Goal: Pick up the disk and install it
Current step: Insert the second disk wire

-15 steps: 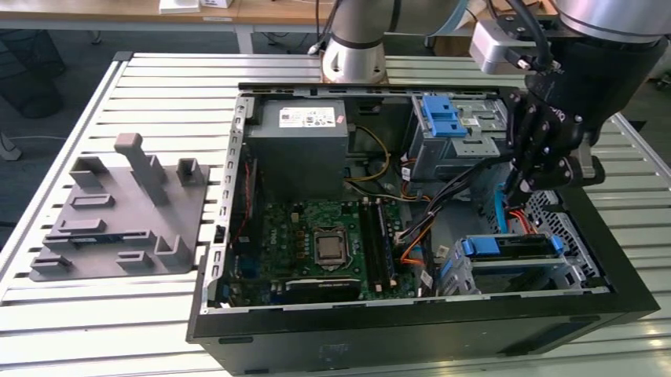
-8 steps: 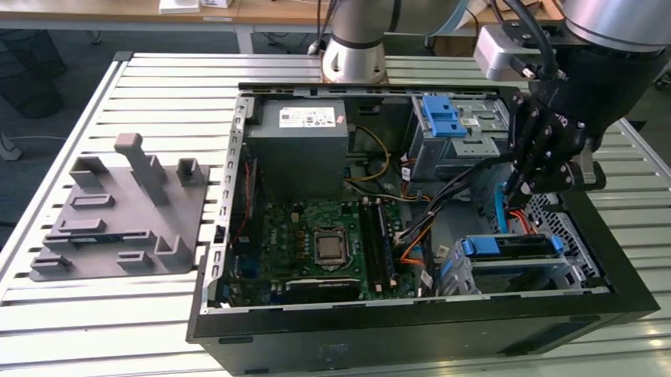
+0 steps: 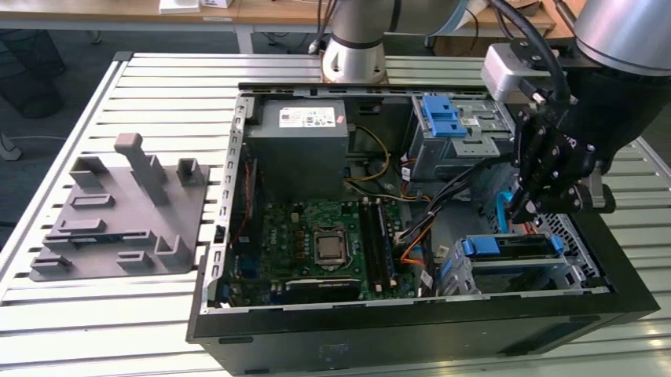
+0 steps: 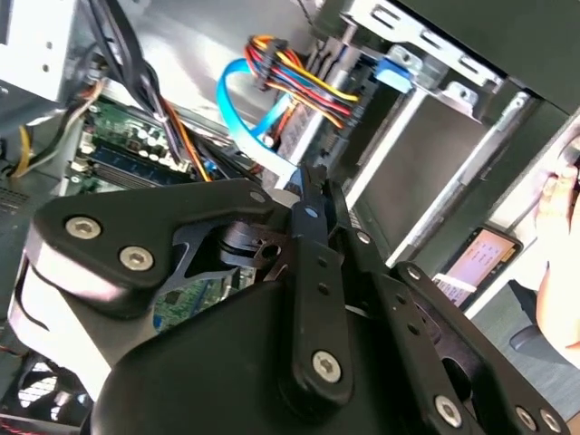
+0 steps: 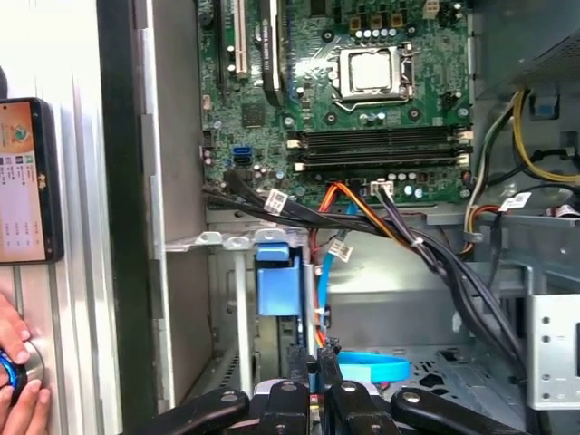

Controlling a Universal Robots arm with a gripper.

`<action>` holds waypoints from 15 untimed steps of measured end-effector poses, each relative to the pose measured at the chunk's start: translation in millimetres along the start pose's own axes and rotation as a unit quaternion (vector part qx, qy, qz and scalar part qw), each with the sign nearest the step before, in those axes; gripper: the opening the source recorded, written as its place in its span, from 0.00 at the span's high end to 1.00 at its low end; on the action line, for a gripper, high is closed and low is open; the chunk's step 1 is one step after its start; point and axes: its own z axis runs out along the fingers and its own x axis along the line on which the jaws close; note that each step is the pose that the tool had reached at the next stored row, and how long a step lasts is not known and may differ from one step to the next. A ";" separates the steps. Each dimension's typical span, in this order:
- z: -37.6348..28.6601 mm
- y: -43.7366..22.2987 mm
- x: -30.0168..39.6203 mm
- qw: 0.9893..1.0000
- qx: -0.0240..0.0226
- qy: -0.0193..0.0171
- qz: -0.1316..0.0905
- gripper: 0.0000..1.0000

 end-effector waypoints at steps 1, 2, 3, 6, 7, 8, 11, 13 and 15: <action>1.0 -0.6 1.1 1.000 -0.001 0.000 0.000 0.84; 2.0 -1.7 1.2 1.000 -0.003 0.000 0.000 0.84; 2.9 -2.9 1.0 1.000 -0.006 0.000 0.000 0.84; 5.7 -7.0 0.6 1.000 -0.016 0.001 -0.001 0.84; 6.6 -8.5 0.5 1.000 -0.019 0.001 -0.001 0.84; 7.5 -10.1 0.3 1.000 -0.022 0.001 -0.001 0.84; 10.7 -14.7 -0.2 1.000 -0.030 0.002 -0.002 0.84; 12.7 -16.7 -0.4 0.999 -0.035 0.002 -0.002 0.84; 13.0 -16.8 -0.4 0.999 -0.035 0.002 -0.002 0.84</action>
